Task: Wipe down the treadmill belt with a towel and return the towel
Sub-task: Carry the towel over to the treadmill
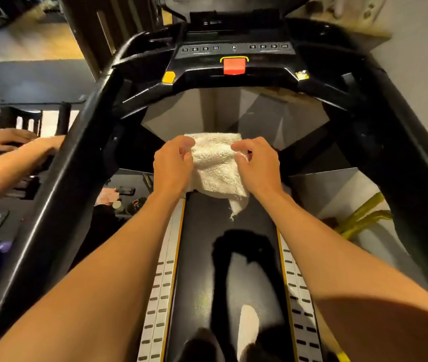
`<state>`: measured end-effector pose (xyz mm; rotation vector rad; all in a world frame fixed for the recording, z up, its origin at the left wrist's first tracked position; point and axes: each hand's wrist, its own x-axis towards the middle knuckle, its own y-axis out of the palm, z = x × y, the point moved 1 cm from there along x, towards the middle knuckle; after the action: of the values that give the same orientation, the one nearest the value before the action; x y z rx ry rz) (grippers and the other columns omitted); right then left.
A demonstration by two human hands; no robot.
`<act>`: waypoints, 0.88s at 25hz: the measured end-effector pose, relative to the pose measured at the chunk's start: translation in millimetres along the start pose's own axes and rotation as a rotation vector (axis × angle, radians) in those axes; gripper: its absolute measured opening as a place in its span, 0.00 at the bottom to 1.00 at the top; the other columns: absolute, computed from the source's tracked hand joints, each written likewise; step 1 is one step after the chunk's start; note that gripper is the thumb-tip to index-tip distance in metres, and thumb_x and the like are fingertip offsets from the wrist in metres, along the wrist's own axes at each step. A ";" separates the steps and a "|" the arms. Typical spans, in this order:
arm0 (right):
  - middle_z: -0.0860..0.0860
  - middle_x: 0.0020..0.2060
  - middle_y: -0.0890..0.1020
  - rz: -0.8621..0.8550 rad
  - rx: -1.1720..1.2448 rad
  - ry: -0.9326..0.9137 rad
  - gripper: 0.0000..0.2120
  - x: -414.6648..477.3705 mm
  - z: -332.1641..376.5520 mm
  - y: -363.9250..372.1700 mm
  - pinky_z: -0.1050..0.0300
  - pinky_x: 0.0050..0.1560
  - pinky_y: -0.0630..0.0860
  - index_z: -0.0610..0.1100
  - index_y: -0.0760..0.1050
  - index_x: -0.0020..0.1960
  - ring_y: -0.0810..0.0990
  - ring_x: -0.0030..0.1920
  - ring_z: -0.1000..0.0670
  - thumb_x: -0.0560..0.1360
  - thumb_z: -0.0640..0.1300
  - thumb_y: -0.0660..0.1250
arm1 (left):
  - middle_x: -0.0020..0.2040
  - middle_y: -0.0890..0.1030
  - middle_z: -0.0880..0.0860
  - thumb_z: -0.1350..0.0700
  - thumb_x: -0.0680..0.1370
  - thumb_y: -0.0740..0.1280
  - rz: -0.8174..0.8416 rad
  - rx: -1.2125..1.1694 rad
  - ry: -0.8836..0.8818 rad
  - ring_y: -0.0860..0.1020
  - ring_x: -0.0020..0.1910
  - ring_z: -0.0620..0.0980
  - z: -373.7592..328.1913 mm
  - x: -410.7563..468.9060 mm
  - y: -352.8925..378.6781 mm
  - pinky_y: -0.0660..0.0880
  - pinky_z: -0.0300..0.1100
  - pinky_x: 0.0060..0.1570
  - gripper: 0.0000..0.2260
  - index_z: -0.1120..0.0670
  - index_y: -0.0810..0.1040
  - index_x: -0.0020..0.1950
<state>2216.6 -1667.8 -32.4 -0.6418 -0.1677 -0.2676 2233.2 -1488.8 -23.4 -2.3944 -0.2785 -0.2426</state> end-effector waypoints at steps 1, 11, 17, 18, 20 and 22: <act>0.56 0.49 0.76 -0.002 0.001 0.009 0.13 14.7 -7.3 8.9 0.47 0.58 0.73 0.52 0.80 0.52 0.77 0.49 0.54 0.75 0.38 0.64 | 0.50 0.82 0.50 0.63 0.77 0.60 0.008 0.006 -0.011 0.79 0.48 0.50 5.4 15.6 10.1 0.78 0.48 0.52 0.14 0.51 0.80 0.56; 0.51 0.50 0.78 0.056 -0.064 0.112 0.12 124.3 -105.2 126.2 0.65 0.51 0.70 0.47 0.81 0.56 0.76 0.48 0.55 0.76 0.38 0.65 | 0.57 0.77 0.58 0.59 0.80 0.57 0.081 0.116 -0.049 0.76 0.55 0.56 116.8 138.3 138.9 0.69 0.43 0.55 0.14 0.55 0.76 0.64; 0.42 0.50 0.81 -0.066 0.011 0.201 0.11 136.6 -220.6 250.8 0.64 0.52 0.71 0.40 0.81 0.51 0.80 0.51 0.44 0.73 0.32 0.65 | 0.56 0.66 0.57 0.62 0.74 0.60 0.324 0.185 -0.064 0.72 0.47 0.56 227.8 150.9 246.4 0.70 0.48 0.49 0.19 0.55 0.69 0.64; 0.42 0.52 0.81 -0.028 0.009 0.243 0.11 133.9 -249.8 277.4 0.64 0.53 0.71 0.41 0.81 0.53 0.79 0.52 0.45 0.74 0.33 0.64 | 0.53 0.65 0.55 0.63 0.73 0.59 0.342 0.192 -0.081 0.72 0.43 0.56 255.3 146.3 269.4 0.70 0.47 0.45 0.17 0.55 0.69 0.61; 0.43 0.54 0.81 0.031 -0.024 0.282 0.12 126.8 -308.3 323.6 0.63 0.57 0.71 0.41 0.81 0.55 0.79 0.53 0.46 0.75 0.34 0.62 | 0.50 0.63 0.53 0.65 0.73 0.56 0.348 0.222 -0.109 0.69 0.36 0.54 313.4 136.2 318.6 0.69 0.47 0.38 0.14 0.55 0.68 0.57; 0.44 0.54 0.79 0.061 -0.045 0.283 0.13 118.5 -363.8 368.7 0.59 0.59 0.74 0.42 0.80 0.56 0.79 0.53 0.48 0.77 0.36 0.60 | 0.48 0.63 0.52 0.66 0.73 0.53 0.334 0.222 -0.152 0.67 0.34 0.51 375.0 122.7 365.8 0.71 0.49 0.37 0.15 0.54 0.68 0.57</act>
<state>2464.9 -1629.4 -500.6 -0.6459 0.1300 -0.3006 2484.6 -1487.7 -499.1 -2.1978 0.0282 0.1195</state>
